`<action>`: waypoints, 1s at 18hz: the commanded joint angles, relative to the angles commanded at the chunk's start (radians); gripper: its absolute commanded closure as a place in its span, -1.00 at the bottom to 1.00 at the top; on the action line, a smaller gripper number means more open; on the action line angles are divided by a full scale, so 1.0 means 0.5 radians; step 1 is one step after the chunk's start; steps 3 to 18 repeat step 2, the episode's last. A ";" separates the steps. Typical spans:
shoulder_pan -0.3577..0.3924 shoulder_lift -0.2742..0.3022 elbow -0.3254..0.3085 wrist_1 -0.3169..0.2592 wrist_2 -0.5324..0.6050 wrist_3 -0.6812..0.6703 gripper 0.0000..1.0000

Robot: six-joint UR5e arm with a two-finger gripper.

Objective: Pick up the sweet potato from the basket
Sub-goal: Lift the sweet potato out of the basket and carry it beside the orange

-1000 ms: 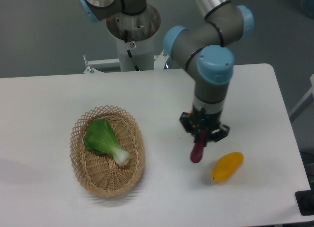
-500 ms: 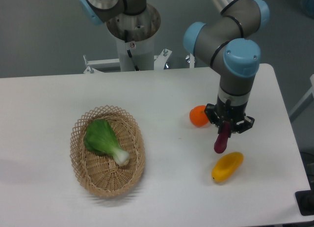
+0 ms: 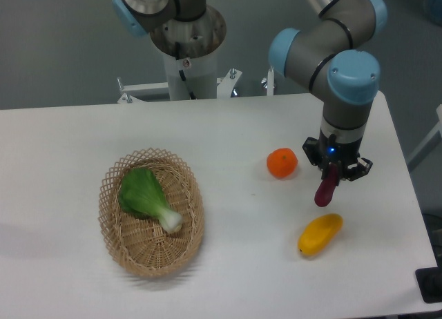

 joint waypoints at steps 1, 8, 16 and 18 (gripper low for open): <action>0.000 -0.003 0.003 -0.003 0.003 0.003 1.00; 0.000 -0.009 0.003 -0.006 0.003 0.000 1.00; 0.000 -0.009 0.003 -0.006 0.003 0.000 1.00; 0.000 -0.009 0.003 -0.006 0.003 0.000 1.00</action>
